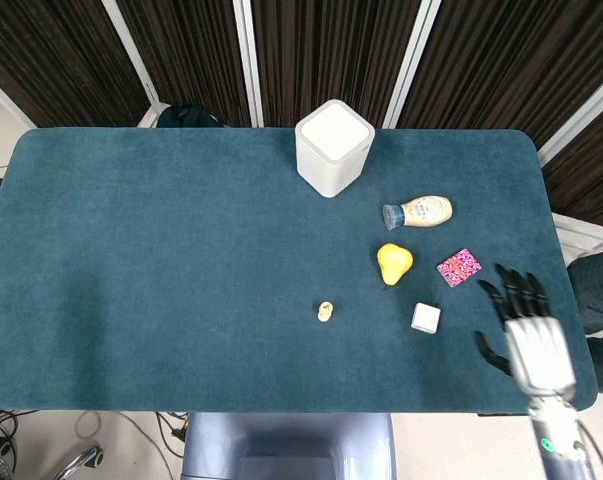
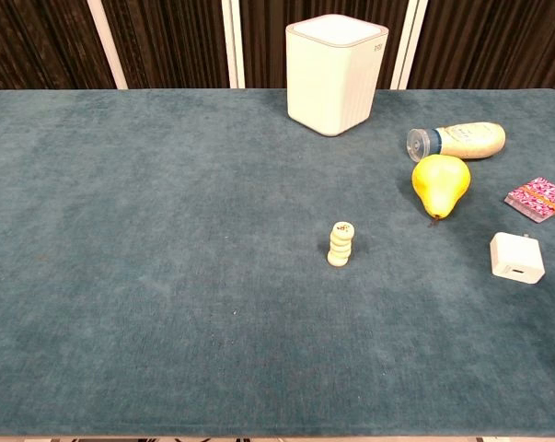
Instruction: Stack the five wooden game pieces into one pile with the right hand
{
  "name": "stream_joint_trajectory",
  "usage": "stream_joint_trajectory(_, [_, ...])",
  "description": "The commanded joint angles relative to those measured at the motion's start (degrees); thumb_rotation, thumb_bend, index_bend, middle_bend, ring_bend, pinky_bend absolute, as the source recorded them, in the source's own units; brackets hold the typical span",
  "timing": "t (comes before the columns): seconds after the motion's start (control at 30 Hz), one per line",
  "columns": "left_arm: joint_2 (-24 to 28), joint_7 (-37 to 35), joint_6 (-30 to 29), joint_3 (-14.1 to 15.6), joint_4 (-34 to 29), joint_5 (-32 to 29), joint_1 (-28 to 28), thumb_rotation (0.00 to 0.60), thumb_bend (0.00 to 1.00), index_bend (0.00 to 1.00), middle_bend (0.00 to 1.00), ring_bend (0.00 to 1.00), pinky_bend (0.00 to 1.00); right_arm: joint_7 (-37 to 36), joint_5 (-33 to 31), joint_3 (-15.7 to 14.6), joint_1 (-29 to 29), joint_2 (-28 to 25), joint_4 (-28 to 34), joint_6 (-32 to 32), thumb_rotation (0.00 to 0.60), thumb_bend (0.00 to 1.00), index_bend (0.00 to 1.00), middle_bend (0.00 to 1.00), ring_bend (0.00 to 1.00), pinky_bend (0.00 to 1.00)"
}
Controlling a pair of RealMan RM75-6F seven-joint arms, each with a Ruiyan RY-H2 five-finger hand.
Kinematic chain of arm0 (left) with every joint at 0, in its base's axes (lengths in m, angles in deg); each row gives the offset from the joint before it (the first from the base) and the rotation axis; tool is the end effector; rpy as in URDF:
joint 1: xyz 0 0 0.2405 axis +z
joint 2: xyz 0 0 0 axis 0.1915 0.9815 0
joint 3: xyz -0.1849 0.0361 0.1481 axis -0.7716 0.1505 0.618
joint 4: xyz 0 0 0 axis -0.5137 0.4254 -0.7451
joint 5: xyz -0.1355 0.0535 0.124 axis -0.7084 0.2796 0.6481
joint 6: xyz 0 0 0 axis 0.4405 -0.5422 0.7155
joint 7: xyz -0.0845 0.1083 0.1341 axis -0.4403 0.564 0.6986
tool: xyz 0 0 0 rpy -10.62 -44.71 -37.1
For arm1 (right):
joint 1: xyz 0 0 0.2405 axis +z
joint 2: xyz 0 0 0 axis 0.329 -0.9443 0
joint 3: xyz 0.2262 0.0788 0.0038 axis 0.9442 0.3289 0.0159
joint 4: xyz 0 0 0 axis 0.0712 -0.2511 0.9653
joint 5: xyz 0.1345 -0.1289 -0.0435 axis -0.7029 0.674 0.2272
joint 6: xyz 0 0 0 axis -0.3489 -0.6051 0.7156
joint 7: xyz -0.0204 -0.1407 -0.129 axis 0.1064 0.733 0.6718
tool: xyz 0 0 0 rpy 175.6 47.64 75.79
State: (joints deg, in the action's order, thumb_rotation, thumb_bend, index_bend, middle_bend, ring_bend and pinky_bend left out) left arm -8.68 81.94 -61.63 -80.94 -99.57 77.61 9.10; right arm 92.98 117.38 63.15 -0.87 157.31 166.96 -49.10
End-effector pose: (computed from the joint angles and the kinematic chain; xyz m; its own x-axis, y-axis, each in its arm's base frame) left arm -0.3438 0.2233 0.2336 0.4656 -0.0796 0.8814 0.8506 0.3153 -0.4209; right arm -0.2204 -0.2319 0.1587 0.3983 0.1324 0.9077 -0.9045 -0.1075 0.4126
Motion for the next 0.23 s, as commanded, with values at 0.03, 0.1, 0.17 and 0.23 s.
stream_joint_trajectory(0.03, [0.0, -0.1, 0.0, 0.0, 0.0, 0.1, 0.0, 0.6, 0.15, 0.04, 0.0, 0.0, 0.11, -0.2, 3.3, -1.3, -5.1, 0.6, -4.9, -3.2, 0.6, 0.4, 0.17, 0.0, 0.0, 0.0])
stream_joint_trajectory(0.1, [0.1, -0.2, -0.1, 0.0, 0.0, 0.2, 0.0, 0.6, 0.15, 0.04, 0.0, 0.0, 0.11, 0.6, 4.0, -0.2, -5.7, 0.5, -5.6, -3.9, 0.6, 0.4, 0.17, 0.0, 0.0, 0.0])
stream_joint_trajectory(0.17, [0.1, -0.4, -0.2, 0.0, 0.0, 0.2, 0.1, 0.6, 0.15, 0.04, 0.0, 0.0, 0.11, 1.3, 4.1, 0.3, -6.2, 0.5, -5.7, -3.4, 0.6, 0.4, 0.17, 0.0, 0.0, 0.0])
stream_joint_trajectory(0.23, [0.2, -0.6, -0.2, 0.0, -0.1, 0.4, 0.1, 0.6, 0.15, 0.04, 0.0, 0.0, 0.11, 1.4, 4.0, 1.0, -6.7, 0.5, -5.7, -2.8, 0.6, 0.4, 0.17, 0.0, 0.0, 0.0])
